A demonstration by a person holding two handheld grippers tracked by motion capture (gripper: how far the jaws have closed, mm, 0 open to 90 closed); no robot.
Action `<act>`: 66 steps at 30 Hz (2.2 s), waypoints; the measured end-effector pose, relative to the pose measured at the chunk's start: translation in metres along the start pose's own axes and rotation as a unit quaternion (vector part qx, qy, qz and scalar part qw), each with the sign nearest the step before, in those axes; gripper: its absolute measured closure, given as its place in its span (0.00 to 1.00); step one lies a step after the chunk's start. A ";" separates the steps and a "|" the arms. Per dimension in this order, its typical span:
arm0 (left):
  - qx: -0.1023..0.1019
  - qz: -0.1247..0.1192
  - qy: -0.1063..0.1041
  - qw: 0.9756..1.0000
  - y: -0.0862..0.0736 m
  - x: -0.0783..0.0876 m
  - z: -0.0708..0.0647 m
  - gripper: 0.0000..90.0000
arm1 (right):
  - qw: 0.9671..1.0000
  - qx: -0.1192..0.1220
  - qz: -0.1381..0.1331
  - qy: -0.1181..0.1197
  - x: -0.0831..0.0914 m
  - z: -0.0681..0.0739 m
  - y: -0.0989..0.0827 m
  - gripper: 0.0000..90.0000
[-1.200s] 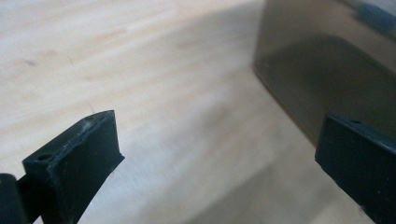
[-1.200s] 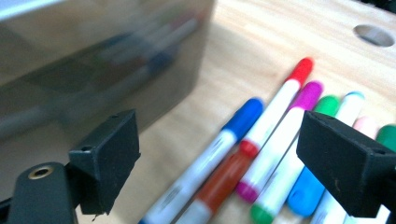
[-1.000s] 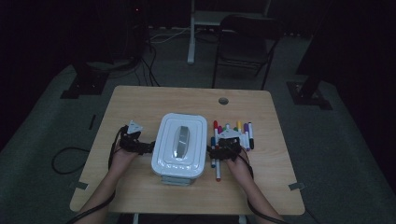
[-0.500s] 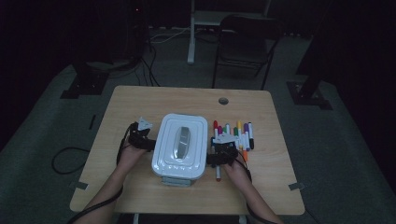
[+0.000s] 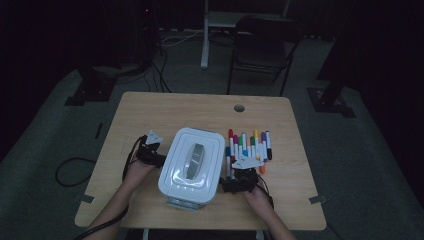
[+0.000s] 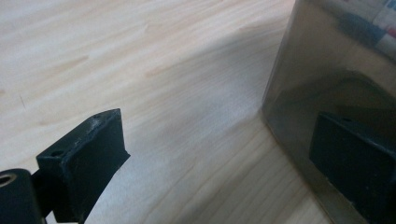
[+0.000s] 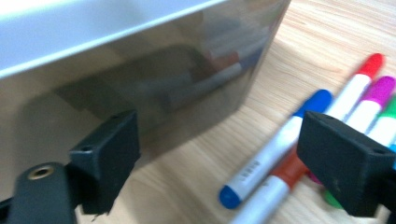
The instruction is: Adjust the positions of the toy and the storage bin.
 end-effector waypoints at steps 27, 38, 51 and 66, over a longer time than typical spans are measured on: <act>0.032 0.020 -0.015 0.999 -0.037 0.047 0.008 0.00 | 0.992 -0.036 -0.021 -0.115 0.060 -0.085 -0.032 0.14; 0.032 -0.006 -0.025 0.999 -0.035 0.085 0.007 0.00 | 0.982 -0.068 0.007 -0.179 0.085 -0.123 -0.075 0.13; -0.001 -0.050 -0.044 0.998 -0.006 0.128 -0.023 0.00 | 0.979 -0.098 0.046 -0.173 0.083 -0.136 -0.103 0.13; -0.052 -0.082 -0.124 0.988 0.027 0.132 -0.075 0.01 | 0.979 -0.105 0.084 -0.154 0.077 -0.136 -0.109 0.14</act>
Point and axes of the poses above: each handheld gripper's, and its own axes: x roughly backward along the jaws, y roughly out of its top, z roughly to its left, the point moved 6 cm from there along -x, roughly forward along the jaws, and after that the axes turned 2 degrees about -y, right-handed, at the moved point
